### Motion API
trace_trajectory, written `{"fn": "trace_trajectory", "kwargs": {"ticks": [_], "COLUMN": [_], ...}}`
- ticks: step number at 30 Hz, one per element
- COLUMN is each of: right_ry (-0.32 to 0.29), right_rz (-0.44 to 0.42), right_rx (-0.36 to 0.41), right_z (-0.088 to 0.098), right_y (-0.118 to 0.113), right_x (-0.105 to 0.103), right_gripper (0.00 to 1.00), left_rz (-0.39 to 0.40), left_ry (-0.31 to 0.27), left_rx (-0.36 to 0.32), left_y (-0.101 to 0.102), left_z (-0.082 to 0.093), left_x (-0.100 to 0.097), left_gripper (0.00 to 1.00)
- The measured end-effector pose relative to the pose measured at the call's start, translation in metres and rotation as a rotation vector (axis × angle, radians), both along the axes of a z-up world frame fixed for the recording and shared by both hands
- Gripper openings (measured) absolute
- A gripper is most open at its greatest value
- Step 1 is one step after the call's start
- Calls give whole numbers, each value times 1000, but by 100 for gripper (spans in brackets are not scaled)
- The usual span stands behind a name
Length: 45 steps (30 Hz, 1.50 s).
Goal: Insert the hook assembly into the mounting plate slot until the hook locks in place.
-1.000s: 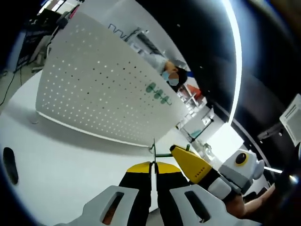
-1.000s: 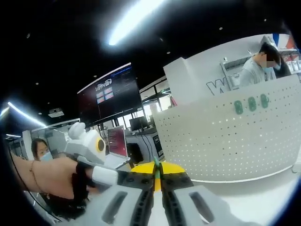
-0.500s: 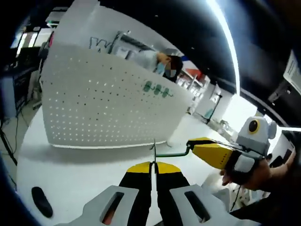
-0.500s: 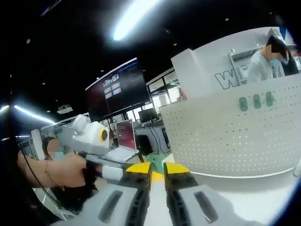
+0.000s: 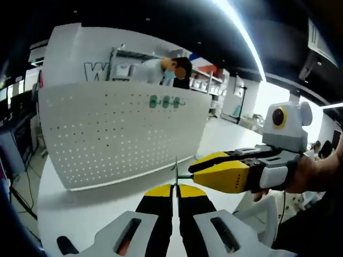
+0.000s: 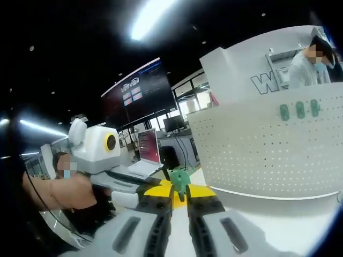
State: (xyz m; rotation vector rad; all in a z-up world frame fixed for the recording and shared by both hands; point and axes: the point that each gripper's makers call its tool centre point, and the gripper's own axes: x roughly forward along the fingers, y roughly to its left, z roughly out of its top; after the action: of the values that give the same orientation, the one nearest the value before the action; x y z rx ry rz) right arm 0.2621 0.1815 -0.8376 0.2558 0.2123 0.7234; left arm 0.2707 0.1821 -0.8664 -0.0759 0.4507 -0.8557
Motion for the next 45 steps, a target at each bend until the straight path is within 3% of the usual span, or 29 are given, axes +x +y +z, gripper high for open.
{"fn": "trace_trajectory", "kwargs": {"ticks": [5,15,20,27,30,34,38,45], "right_ry": [2,-4,-26,0,11,17,24,31], "right_rz": [0,14,0,-4,-8,-11,-15,-33], "right_rx": [-25,-37,-66,-66,-59,-57,-59,-57], "right_z": [-7,-9,-7,-12,-14,-16,-19,-20], "right_y": [1,3,4,2,1,1,-1,-5], "right_x": [-1,-3,-4,-5,-6,-7,-6,-4], "right_gripper": [3,2,1,1,1,1,1,1], "left_rz": [-6,-15,-15,-22,-23,-34,-40,-36], "left_ry": [-36,-47,-46,-66,-38,-47,-17,-9], "left_rx": [36,61,52,57,32,38,47,28], "left_y": [2,2,3,2,2,2,3,6], "left_z": [-2,-4,-3,-7,-10,-11,-20,-22], "left_x": [0,-3,-3,-5,-6,-7,-9,-12], "left_gripper": [1,1,2,3,4,5,22,35]}}
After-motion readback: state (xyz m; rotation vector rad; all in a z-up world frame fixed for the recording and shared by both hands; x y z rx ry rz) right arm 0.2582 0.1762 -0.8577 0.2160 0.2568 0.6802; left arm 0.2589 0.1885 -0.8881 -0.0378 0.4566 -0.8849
